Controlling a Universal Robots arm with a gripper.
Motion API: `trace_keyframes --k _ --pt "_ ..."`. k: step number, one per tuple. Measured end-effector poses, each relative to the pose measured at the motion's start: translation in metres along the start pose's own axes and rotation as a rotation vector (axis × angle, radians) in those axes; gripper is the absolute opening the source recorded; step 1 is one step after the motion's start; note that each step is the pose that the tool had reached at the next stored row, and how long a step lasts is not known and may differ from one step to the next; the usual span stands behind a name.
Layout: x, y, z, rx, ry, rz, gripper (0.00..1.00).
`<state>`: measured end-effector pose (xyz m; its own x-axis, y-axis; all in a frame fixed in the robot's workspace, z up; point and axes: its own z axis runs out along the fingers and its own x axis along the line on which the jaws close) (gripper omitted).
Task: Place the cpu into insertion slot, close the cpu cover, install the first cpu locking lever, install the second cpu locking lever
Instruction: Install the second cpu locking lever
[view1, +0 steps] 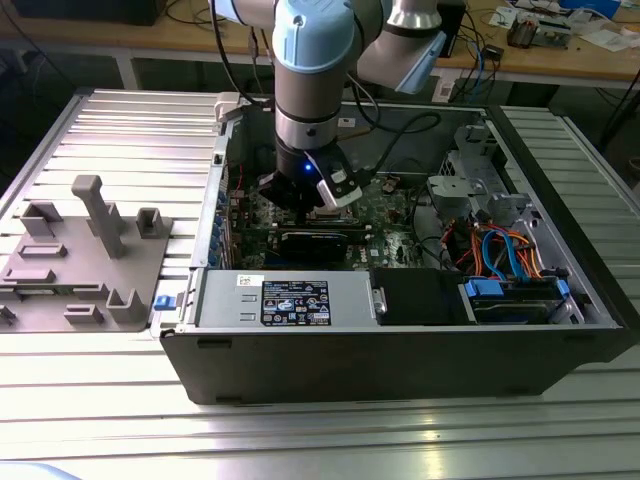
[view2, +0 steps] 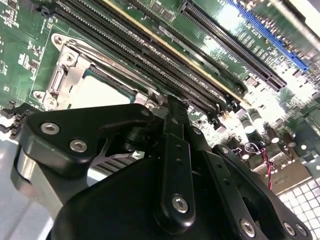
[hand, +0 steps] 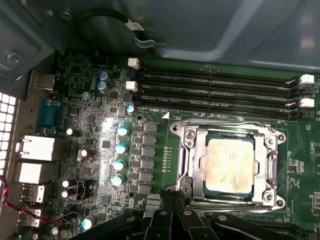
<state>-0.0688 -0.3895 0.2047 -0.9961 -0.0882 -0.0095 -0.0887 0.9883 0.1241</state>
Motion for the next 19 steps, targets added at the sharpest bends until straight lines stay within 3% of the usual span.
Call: trace_keyframes --k 5,10,15,19 --pt "-0.0004 0.0029 0.0027 -0.0055 -0.0003 -0.011 0.11" --pt "-0.0001 0.0027 0.0039 -0.0045 -0.0002 -0.015 0.11" --pt "-0.0004 0.0042 -0.0082 0.0003 -0.0010 -0.016 0.11" --pt "-0.0060 0.0041 -0.0087 0.0108 0.0014 -0.016 0.11"
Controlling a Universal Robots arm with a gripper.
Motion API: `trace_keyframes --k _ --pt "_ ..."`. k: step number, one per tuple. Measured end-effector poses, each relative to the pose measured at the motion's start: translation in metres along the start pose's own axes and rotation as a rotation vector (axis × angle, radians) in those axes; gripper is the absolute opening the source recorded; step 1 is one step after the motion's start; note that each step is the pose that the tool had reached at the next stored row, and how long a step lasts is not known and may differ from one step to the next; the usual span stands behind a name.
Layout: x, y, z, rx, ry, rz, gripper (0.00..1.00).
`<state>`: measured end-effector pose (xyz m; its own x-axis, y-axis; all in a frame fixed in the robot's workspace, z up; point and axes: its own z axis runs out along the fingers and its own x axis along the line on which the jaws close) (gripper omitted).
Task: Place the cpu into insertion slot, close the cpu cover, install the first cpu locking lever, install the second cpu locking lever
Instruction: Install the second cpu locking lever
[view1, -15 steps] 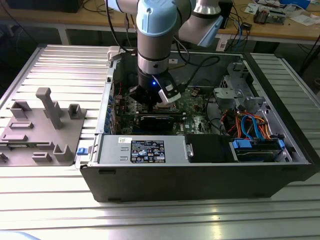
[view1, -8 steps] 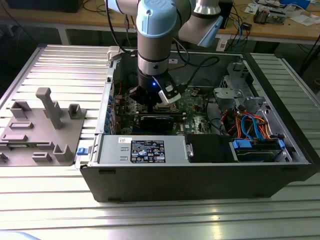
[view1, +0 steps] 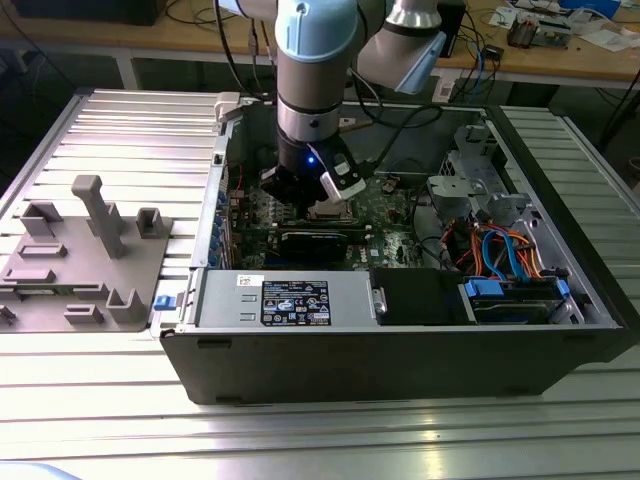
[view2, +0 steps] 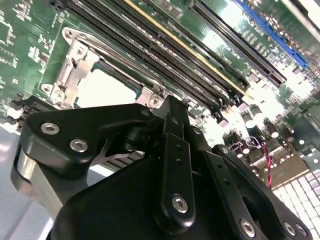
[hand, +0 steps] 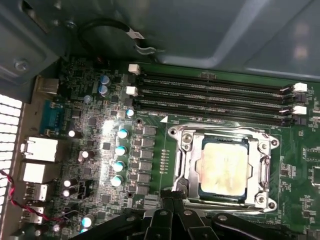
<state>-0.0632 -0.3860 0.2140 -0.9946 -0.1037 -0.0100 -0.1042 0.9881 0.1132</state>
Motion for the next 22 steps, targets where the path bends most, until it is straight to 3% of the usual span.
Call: trace_keyframes --k 5,6,7,14,16,18,20,22 --pt "-0.0166 0.0035 0.0006 0.0109 0.0087 0.001 0.11" --pt "-0.0205 0.0057 0.0008 0.0166 0.0106 0.001 0.11" --pt "-0.0295 0.0099 0.0014 0.0295 0.0153 0.001 0.11" --pt "-0.0405 0.0200 0.0027 0.0526 0.0193 0.002 0.11" --pt "-0.0474 0.0249 0.0033 0.0693 0.0224 0.002 0.11" --pt "-0.0499 0.0342 0.0044 0.0965 0.0253 0.002 0.11" --pt "-0.0504 0.0397 0.0050 0.1110 0.0269 0.002 0.11" --pt "-0.0507 0.0419 0.0050 0.1173 0.0275 0.003 0.11"
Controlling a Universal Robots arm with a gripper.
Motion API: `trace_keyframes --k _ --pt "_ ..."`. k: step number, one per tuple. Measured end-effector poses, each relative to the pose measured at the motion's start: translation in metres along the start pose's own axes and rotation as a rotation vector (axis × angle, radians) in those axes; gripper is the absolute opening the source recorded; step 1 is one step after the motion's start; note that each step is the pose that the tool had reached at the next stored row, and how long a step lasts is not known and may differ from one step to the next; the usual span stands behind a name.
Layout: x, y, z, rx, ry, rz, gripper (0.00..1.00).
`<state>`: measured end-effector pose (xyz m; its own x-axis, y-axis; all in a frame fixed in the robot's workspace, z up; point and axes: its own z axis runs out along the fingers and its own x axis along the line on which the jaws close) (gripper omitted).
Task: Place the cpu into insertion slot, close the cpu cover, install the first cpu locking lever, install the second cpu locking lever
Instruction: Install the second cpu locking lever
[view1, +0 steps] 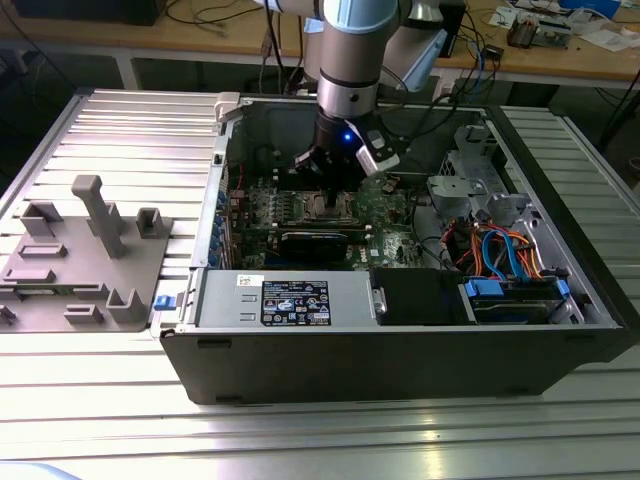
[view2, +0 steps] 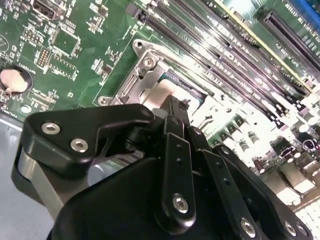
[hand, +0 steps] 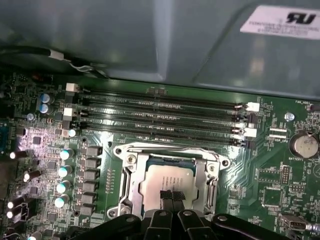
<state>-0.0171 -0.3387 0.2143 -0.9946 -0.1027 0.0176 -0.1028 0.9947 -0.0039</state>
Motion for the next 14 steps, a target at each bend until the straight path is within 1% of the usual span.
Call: trace_keyframes --k 4,7,14 --pt "0.0000 0.0001 -0.0042 0.0007 -0.0001 0.000 0.11" --pt "0.0002 0.0002 -0.0102 0.0012 -0.0001 0.000 0.11" --pt "0.0002 0.0003 -0.0169 0.0014 -0.0002 0.000 0.11"
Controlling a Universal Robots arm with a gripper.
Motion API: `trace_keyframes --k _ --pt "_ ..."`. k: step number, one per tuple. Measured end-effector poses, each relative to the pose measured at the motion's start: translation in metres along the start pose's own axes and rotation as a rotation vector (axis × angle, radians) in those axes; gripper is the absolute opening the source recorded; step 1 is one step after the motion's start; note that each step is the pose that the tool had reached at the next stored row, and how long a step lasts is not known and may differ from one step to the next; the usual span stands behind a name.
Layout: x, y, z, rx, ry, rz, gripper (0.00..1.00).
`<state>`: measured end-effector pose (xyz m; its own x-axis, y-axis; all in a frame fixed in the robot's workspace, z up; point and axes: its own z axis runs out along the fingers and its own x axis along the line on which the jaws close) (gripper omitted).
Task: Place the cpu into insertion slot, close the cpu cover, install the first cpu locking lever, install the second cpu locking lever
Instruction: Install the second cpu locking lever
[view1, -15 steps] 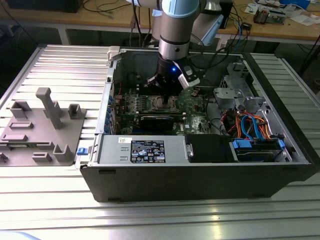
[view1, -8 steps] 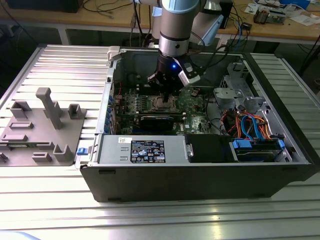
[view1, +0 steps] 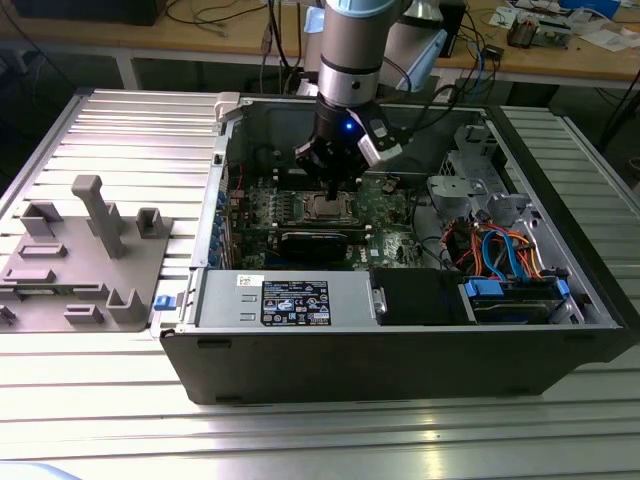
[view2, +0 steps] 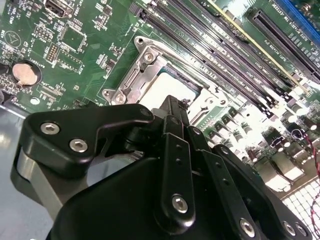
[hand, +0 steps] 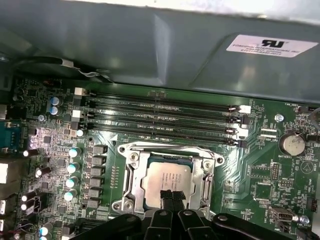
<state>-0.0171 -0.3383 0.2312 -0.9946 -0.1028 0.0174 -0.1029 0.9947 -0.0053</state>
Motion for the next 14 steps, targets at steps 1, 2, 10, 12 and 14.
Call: trace_keyframes --k 1,2,10,12,14 --pt "0.0000 0.0001 -0.0007 0.0000 0.0001 0.000 0.11" --pt "0.0000 0.0001 -0.0014 0.0001 0.0001 0.000 0.11" --pt "0.0001 0.0002 -0.0075 0.0001 0.0001 0.000 0.11" --pt "0.0002 0.0002 -0.0103 0.0001 0.0001 0.000 0.11" --pt "0.0002 0.0002 -0.0128 0.0001 0.0001 0.000 0.11"
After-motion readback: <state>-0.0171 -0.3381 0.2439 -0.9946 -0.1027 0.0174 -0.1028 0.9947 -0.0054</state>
